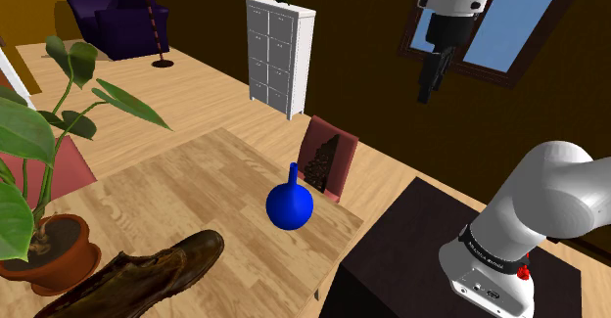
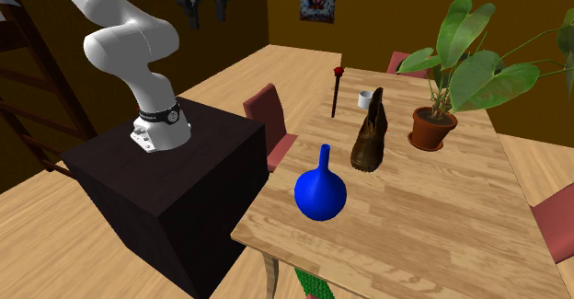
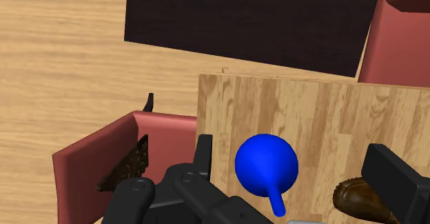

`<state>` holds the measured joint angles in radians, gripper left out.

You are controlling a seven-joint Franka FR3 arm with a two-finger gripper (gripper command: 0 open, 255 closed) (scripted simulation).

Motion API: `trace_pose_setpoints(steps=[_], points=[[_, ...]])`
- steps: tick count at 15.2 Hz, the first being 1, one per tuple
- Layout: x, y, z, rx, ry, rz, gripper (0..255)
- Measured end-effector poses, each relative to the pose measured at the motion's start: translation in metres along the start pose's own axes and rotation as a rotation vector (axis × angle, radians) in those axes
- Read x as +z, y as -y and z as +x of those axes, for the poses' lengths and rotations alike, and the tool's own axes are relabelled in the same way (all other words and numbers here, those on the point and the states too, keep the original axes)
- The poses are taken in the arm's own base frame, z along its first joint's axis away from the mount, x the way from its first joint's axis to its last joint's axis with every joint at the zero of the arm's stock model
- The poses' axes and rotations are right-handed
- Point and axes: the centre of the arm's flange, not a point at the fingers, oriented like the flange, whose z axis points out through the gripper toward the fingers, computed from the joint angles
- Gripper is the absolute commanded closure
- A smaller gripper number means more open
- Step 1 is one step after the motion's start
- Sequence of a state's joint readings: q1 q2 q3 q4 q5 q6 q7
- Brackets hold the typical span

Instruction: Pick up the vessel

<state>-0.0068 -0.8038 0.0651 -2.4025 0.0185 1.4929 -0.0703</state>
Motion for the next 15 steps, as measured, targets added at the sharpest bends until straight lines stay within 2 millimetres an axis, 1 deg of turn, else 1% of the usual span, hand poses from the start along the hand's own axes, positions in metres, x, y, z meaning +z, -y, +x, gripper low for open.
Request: trace_pose_setpoints(steps=[1,2,4,6,8,9,11,13,15], points=[[0.000,0.000,0.000,0.000,0.000,0.000,0],[0.005,0.002,0.004,-0.001,0.000,0.000,0],[0.019,0.005,0.019,-0.003,-0.005,0.001,0],[0.037,0.009,0.037,-0.006,-0.010,0.002,0],[0.051,0.016,0.053,-0.009,-0.015,0.002,0],[0.061,0.016,0.064,-0.010,-0.018,0.003,0],[0.079,0.023,0.080,-0.013,-0.024,0.004,0],[0.098,0.028,0.101,-0.016,-0.030,0.005,0],[0.115,0.035,0.115,-0.019,-0.037,0.005,0]])
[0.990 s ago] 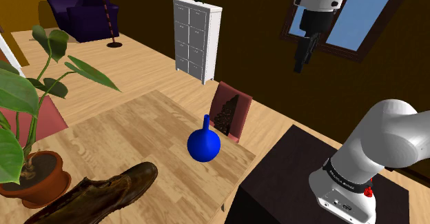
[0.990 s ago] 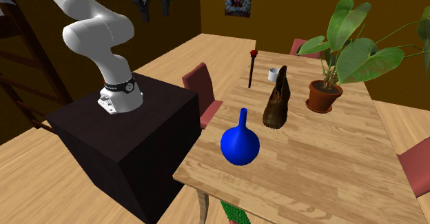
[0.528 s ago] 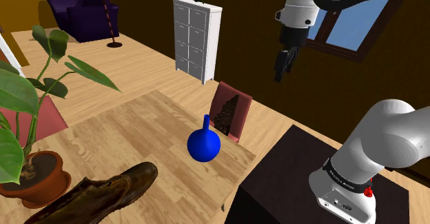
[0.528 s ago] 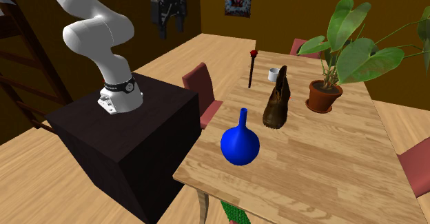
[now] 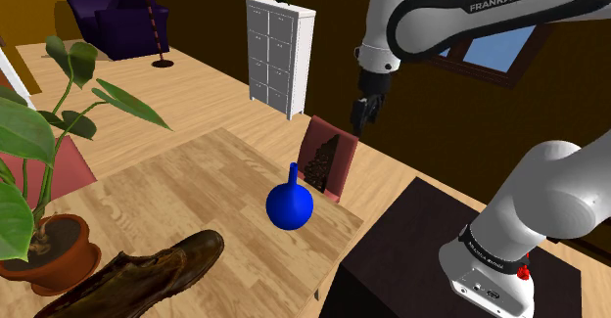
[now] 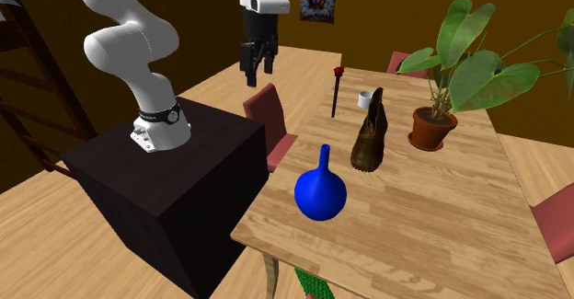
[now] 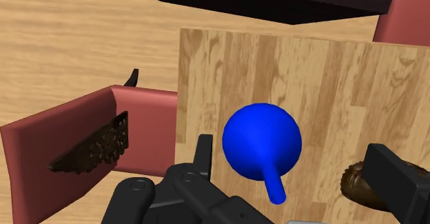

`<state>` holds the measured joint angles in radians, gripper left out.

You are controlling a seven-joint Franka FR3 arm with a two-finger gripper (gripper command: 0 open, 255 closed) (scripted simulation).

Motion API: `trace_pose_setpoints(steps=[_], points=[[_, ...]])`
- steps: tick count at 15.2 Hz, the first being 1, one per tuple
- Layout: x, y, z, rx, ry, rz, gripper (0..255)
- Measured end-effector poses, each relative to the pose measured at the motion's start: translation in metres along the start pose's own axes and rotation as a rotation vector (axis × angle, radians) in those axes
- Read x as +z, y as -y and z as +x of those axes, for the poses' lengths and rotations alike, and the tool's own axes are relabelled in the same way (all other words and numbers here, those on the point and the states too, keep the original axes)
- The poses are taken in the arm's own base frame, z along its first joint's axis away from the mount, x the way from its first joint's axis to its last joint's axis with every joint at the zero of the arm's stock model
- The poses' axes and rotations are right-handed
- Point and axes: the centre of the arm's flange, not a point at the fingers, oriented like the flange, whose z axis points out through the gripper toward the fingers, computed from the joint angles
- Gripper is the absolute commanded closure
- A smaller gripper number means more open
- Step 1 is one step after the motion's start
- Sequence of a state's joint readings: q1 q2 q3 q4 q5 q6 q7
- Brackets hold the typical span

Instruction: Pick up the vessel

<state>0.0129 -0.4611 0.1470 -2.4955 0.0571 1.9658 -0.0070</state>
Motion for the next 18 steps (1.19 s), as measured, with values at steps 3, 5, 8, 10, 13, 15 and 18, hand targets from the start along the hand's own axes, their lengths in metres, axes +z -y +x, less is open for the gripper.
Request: trace_pose_setpoints(steps=[3,5,8,10,13,15,18], points=[[0.026,0.008,0.026,-0.004,-0.010,0.001,0],[0.044,0.016,0.045,-0.007,-0.015,0.002,0],[0.070,0.023,0.072,-0.011,-0.024,0.004,0],[0.088,0.030,0.091,-0.014,-0.031,0.005,0],[0.114,0.033,0.119,-0.018,-0.040,0.006,0],[0.129,0.041,0.138,-0.021,-0.046,0.007,0],[0.157,0.050,0.166,-0.025,-0.056,0.009,0]])
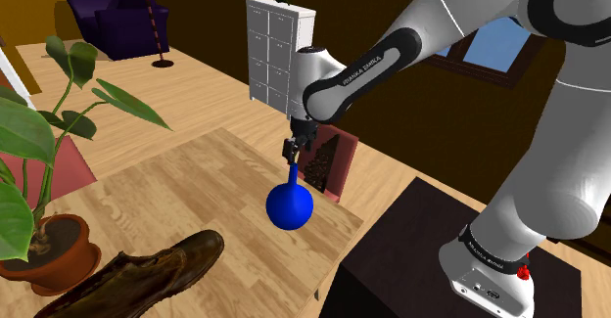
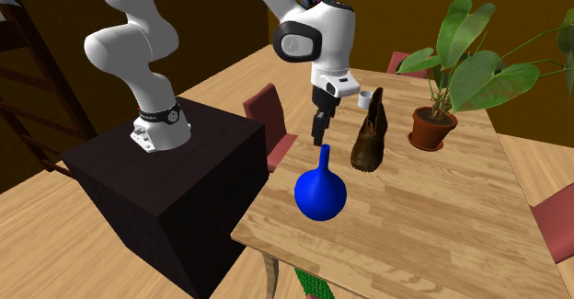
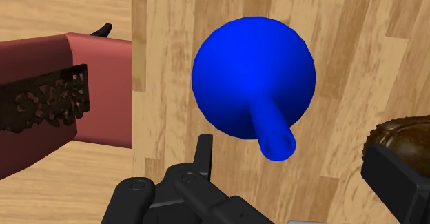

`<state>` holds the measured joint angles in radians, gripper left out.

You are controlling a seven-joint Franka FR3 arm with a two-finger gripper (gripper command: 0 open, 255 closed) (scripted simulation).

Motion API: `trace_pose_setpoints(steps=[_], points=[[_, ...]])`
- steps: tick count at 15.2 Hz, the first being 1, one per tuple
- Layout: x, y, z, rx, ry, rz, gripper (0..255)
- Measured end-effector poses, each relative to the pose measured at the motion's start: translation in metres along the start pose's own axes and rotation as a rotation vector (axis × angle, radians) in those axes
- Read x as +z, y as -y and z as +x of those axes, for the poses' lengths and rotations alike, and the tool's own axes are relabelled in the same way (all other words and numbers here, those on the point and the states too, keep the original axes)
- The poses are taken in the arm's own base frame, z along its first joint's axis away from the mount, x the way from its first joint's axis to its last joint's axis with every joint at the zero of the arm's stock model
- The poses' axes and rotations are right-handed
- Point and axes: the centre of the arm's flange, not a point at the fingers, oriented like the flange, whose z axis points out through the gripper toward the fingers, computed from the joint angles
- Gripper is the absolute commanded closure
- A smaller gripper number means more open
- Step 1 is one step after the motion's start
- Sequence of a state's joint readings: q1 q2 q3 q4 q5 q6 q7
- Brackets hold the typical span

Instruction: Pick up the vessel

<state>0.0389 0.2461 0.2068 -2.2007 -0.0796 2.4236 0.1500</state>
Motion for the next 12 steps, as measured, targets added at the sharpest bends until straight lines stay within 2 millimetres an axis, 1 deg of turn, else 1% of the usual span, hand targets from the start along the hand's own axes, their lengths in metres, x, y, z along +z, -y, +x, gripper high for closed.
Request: trace_pose_setpoints(steps=[1,3,9,10,12], points=[[0.009,0.005,0.007,-0.001,-0.002,0.001,0],[0.021,0.006,0.012,-0.002,-0.004,0.001,0],[0.053,0.004,0.015,-0.003,-0.005,0.001,0],[0.055,0.004,0.015,-0.003,-0.005,0.001,255],[0.057,0.004,0.015,-0.003,-0.005,0.001,255]])
